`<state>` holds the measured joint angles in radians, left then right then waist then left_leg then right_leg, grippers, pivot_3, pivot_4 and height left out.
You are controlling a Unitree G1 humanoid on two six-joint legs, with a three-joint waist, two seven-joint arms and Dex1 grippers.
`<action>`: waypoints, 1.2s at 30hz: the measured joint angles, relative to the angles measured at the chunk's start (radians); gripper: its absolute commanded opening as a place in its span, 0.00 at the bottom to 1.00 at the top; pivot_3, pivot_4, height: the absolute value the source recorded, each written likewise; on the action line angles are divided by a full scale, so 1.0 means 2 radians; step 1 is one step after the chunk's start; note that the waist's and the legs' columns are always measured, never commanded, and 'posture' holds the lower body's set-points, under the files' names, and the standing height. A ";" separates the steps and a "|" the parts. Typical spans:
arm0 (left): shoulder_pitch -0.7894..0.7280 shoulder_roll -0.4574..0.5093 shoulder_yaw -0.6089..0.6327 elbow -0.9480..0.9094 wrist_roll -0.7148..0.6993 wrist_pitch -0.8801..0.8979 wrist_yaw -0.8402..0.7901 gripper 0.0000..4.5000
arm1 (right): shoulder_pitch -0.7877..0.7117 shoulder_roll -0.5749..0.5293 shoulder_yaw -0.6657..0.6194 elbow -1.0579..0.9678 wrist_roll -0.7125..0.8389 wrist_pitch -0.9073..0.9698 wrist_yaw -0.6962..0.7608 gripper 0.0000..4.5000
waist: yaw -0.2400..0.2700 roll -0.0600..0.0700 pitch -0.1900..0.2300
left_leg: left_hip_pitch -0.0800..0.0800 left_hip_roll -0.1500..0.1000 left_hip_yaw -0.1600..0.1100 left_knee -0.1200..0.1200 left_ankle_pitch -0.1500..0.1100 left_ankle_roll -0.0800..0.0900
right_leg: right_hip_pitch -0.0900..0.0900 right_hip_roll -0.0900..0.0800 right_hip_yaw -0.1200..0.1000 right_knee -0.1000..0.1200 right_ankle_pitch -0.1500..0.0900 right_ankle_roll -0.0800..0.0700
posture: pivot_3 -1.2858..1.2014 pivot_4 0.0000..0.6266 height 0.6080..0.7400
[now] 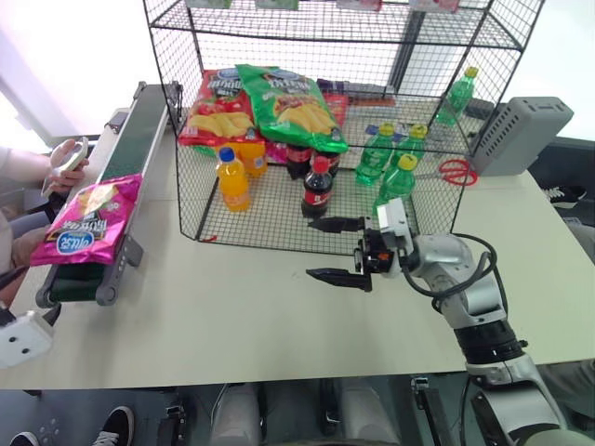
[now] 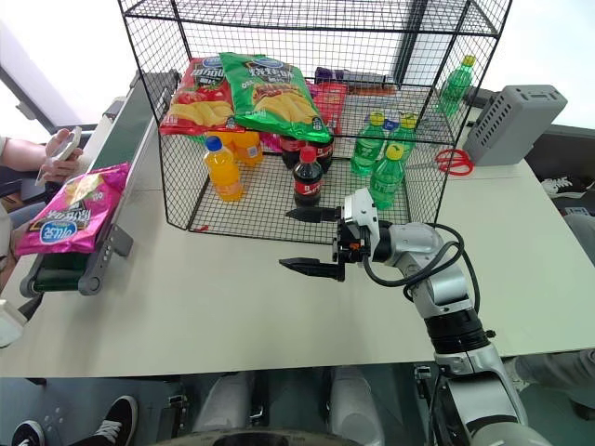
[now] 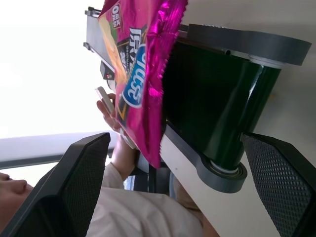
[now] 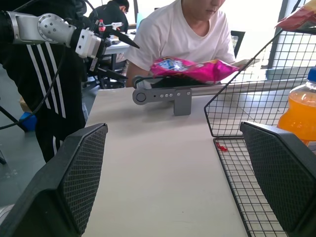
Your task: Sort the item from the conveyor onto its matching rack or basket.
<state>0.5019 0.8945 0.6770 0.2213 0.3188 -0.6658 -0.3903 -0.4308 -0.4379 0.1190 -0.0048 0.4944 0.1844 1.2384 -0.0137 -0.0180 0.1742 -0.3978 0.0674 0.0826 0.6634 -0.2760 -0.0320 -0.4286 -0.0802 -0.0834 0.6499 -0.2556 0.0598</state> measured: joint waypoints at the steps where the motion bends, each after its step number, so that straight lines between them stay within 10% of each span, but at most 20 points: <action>1: -0.002 0.001 -0.002 0.002 0.000 0.000 0.000 1.00 | 0.000 0.000 0.000 0.000 0.000 -0.001 -0.001 0.99 | 0.000 0.000 0.000 | 0.000 0.000 0.000 0.000 0.000 0.000 | 0.000 0.000 0.000 0.000 0.000 0.000 | 0.52 0.24 1.00; 10: -0.032 0.003 -0.049 0.007 0.005 0.005 0.014 1.00 | 0.000 -0.003 0.000 0.000 -0.010 -0.005 -0.003 0.99 | 0.000 0.000 0.000 | 0.000 0.000 0.000 0.000 0.000 0.000 | 0.000 0.000 0.000 0.000 0.000 0.000 | 0.52 0.24 1.00; 21: -0.051 0.005 -0.062 0.009 -0.027 0.012 0.003 0.01 | 0.002 -0.008 0.000 0.000 -0.024 -0.011 -0.008 1.00 | 0.000 0.000 0.000 | 0.000 0.000 0.000 0.000 0.000 0.000 | 0.000 0.000 0.000 0.000 0.000 0.000 | 0.52 0.24 1.00; 25: -0.074 0.004 -0.061 0.001 -0.060 0.029 -0.001 0.01 | 0.002 -0.008 0.000 0.004 -0.032 -0.019 -0.011 1.00 | 0.001 0.000 0.000 | 0.000 0.000 0.000 0.000 0.000 0.000 | 0.000 0.000 0.000 0.000 0.000 0.000 | 0.52 0.24 1.00; 30: -0.109 -0.020 -0.055 -0.049 -0.185 0.092 -0.038 0.01 | 0.001 -0.007 0.000 0.006 -0.039 -0.026 -0.011 1.00 | 0.000 0.000 0.000 | 0.000 0.000 0.000 0.000 0.000 0.000 | 0.000 0.000 0.000 0.000 0.000 0.000 | 0.52 0.24 1.00; 36: -0.071 -0.047 -0.046 -0.248 -0.548 0.318 -0.154 0.01 | 0.001 -0.011 -0.003 0.009 -0.033 -0.015 -0.006 1.00 | -0.001 0.000 0.000 | 0.000 0.000 -0.001 0.000 0.000 0.000 | 0.000 0.000 0.000 0.001 0.000 0.000 | 0.52 0.24 1.00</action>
<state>0.3591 0.8014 0.5847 -0.2741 -0.7778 -0.0291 -0.6986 -0.4295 -0.4596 0.1129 0.0131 0.4284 0.1542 1.2263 -0.0167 -0.0179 0.1742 -0.3970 0.0674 0.0808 0.6635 -0.2758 -0.0322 -0.4279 -0.0809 -0.0828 0.6517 -0.2553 0.0603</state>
